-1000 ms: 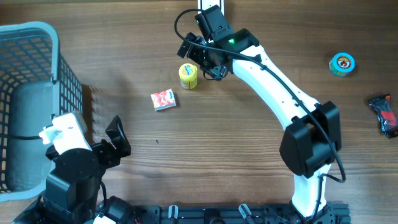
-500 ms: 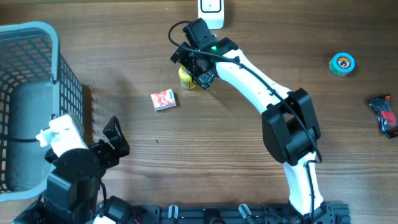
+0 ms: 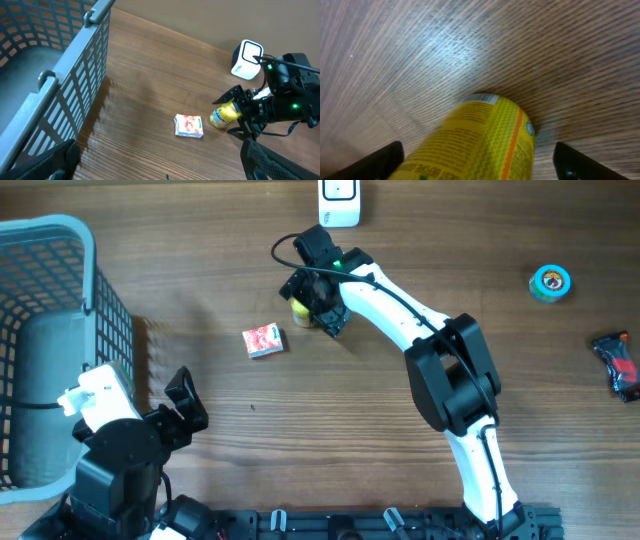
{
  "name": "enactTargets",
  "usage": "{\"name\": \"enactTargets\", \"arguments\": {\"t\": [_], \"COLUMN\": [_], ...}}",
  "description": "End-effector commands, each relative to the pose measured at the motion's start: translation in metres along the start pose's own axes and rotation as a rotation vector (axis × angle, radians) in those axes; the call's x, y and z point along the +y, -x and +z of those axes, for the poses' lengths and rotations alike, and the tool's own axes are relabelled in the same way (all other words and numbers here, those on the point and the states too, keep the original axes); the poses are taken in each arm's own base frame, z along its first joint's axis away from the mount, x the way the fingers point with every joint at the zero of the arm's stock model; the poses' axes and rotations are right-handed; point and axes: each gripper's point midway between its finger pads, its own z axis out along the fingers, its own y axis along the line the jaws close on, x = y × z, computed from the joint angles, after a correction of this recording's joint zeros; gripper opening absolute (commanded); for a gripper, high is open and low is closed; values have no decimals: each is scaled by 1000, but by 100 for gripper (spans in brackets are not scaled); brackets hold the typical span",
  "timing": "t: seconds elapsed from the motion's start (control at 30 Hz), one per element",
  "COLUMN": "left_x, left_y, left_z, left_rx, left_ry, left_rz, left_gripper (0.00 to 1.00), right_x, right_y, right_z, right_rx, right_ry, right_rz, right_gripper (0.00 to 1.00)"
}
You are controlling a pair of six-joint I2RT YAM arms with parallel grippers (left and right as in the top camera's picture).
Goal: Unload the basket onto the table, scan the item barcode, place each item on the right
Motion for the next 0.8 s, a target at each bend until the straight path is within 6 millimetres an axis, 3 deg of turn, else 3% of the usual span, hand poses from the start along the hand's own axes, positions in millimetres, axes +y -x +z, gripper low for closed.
{"name": "enactTargets", "arguments": {"t": [0.0,0.3,0.67,0.77], "left_x": [1,1,2,2], "left_y": [0,0,-1,-1], "left_z": [1,1,1,1], "left_rx": [-3,-3,-1,-1], "left_ry": [11,12,13,13], "left_rz": [-10,-10,-8,-8], "left_gripper": [100,100,100,100], "right_x": [1,-16,-32,-38], "right_y": [2,10,8,10], "right_z": [3,2,0,-2], "right_rx": [-6,-30,34,48], "right_ry": [-3,-77,-132,-146], "right_rz": [-50,-284,-778,-811], "right_gripper": [80,77,78,80]}}
